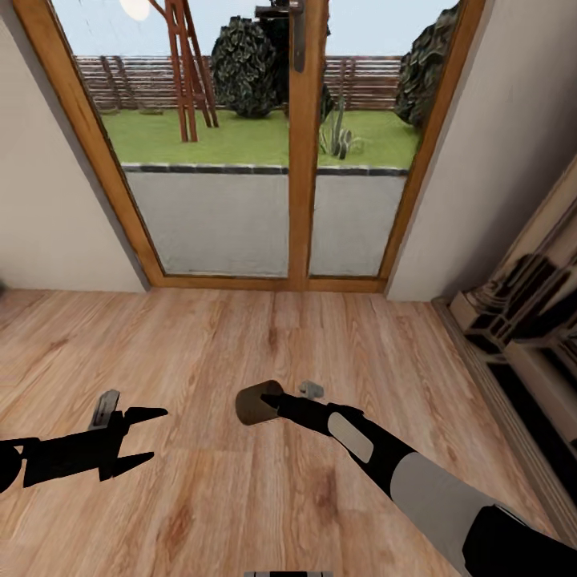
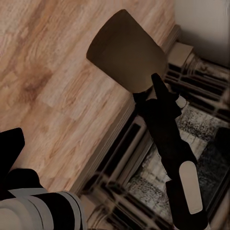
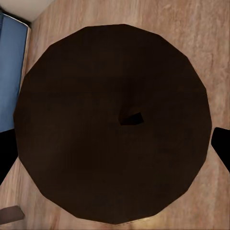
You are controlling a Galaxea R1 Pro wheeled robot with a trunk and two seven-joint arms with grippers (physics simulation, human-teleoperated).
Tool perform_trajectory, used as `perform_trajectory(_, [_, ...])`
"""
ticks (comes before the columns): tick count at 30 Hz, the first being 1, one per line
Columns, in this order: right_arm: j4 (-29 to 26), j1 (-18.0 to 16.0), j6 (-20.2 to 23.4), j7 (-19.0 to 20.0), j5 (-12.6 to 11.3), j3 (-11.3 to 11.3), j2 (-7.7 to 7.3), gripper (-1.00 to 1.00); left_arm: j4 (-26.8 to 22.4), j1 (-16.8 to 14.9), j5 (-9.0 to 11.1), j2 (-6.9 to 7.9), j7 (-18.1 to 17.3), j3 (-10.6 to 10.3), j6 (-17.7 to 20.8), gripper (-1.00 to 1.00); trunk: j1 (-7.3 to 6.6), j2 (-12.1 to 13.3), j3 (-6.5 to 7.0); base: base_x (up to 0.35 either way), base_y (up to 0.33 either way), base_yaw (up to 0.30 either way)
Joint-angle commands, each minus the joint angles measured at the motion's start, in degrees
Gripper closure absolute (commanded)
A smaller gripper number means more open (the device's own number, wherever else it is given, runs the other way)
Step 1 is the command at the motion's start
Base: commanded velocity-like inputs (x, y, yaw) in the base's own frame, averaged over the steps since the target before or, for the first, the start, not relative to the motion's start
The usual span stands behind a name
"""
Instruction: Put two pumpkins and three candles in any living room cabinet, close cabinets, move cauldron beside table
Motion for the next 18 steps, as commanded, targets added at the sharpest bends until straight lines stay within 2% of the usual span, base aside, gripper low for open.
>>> perform_trajectory(1, [0.0, -0.1, 0.0, 0.1, -0.5, 0.1, -0.01, 1.0, 0.0, 0.0, 0.5, 0.01, 0.6, 0.1, 0.1, -1.0, 0.02, 0.0, -0.1, 0.295, 0.0, 0.207])
perform_trajectory(2, [0.0, -0.1, 0.0, 0.1, -0.4, 0.1, -0.01, 1.0, 0.0, 0.0, 0.5, 0.01, 0.6, 0.1, 0.1, -1.0, 0.02, 0.0, -0.16, 0.292, 0.0, 0.199])
perform_trajectory(6, [0.0, -0.1, -0.3, 0.1, 2.5, 0.0, -0.01, 1.0, 0.0, 0.0, 0.5, 0.02, 0.6, 0.1, 0.1, -1.0, 0.02, 0.0, -0.44, 0.282, 0.0, 0.177])
perform_trajectory(15, [-0.1, -0.1, 0.3, 0.2, 5.3, 0.1, -0.01, 1.0, 0.0, 0.0, 0.5, 0.05, 0.6, 0.1, 0.1, -1.0, 0.02, 0.0, -1.08, 0.268, 0.0, 0.167])
perform_trajectory(18, [0.0, -0.1, 0.3, 0.2, 5.4, 0.1, -0.01, 1.0, 0.0, 0.0, 0.5, 0.03, 0.6, 0.1, 0.1, -1.0, 0.02, 0.0, -1.3, 0.263, 0.0, 0.164])
